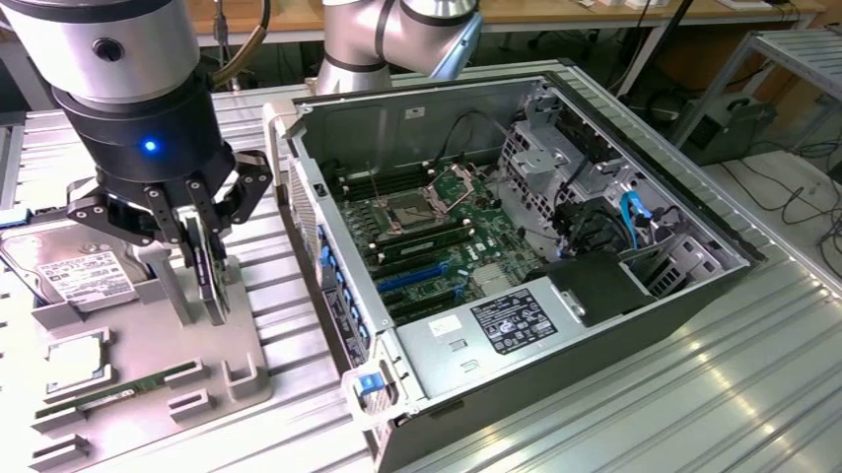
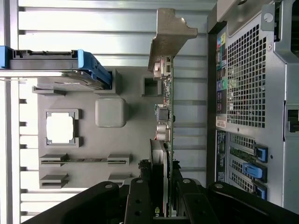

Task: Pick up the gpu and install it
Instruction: 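Pick up the gpu and move the gpu toward the slot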

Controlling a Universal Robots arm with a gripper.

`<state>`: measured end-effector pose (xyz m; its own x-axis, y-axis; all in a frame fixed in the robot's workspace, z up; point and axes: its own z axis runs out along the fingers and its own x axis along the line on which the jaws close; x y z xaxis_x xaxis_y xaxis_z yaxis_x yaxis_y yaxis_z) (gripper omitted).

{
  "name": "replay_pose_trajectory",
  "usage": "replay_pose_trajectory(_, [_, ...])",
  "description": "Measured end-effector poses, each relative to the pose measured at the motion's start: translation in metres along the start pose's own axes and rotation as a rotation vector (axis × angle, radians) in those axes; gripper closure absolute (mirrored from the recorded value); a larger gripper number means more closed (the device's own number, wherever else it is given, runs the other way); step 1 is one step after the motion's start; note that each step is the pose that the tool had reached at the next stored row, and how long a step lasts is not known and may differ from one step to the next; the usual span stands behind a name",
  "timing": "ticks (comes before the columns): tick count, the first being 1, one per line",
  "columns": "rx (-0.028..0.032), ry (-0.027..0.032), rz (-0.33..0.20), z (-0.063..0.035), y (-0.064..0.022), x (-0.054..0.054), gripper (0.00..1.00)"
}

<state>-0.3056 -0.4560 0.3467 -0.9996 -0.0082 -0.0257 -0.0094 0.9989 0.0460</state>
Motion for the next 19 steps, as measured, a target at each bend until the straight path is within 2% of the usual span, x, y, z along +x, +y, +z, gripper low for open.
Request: replay_pose_trajectory(19, [0.0002, 0.0001, 0.000, -0.0059, 0.0003, -0.0001, 0.73])
